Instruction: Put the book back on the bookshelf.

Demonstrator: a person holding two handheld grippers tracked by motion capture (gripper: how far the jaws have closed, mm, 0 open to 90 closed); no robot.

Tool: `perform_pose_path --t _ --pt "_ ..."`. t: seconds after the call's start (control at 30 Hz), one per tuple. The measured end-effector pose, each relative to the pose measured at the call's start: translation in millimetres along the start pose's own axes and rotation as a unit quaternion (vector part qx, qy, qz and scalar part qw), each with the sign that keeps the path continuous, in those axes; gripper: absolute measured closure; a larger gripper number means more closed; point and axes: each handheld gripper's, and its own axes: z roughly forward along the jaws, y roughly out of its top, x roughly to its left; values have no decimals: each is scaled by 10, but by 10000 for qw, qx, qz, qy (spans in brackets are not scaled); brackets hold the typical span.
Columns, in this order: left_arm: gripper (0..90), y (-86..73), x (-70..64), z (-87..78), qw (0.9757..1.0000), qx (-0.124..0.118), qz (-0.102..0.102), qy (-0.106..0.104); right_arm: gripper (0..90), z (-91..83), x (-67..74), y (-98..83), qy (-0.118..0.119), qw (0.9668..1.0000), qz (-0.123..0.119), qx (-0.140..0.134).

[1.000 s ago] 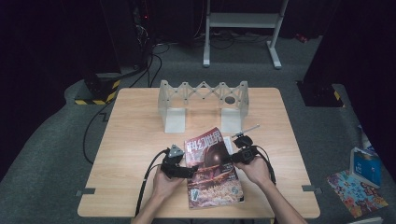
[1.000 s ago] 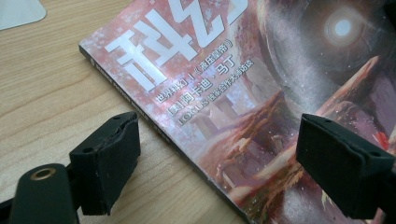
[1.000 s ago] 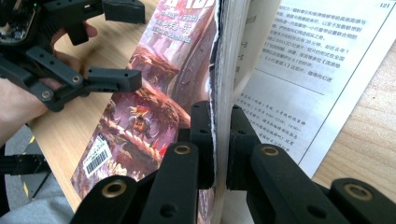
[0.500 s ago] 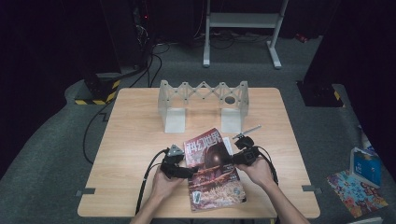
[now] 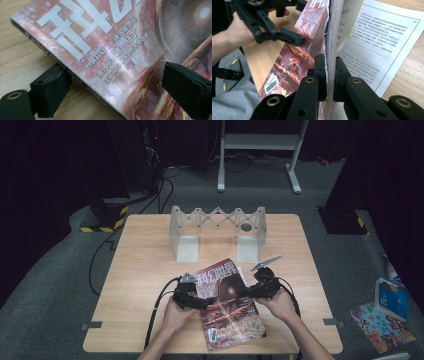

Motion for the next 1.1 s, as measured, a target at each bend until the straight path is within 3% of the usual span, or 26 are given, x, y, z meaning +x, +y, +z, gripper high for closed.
perform_pose_path --t 0.23,0.47,0.7,0.87,1.0,1.1 --pt "86 14 32 -20 9996 -115 -196 -148 845 -36 15 -32 165 9992 -352 -6" --pt "98 18 57 -45 9994 -160 -229 -219 846 -47 24 -52 300 9977 -600 -42" --pt "153 20 77 -62 9988 -177 -267 -378 846 -74 13 -85 415 9963 -755 -32" --pt "145 23 127 -64 9975 -214 -415 -522 847 -91 21 -98 519 9949 -859 25" --pt "132 18 162 -68 9972 -210 -403 -593 847 -80 9 -100 616 9936 -944 57" --pt "119 20 181 -72 9956 -262 -501 -744 847 -75 6 -102 701 9926 -990 63"
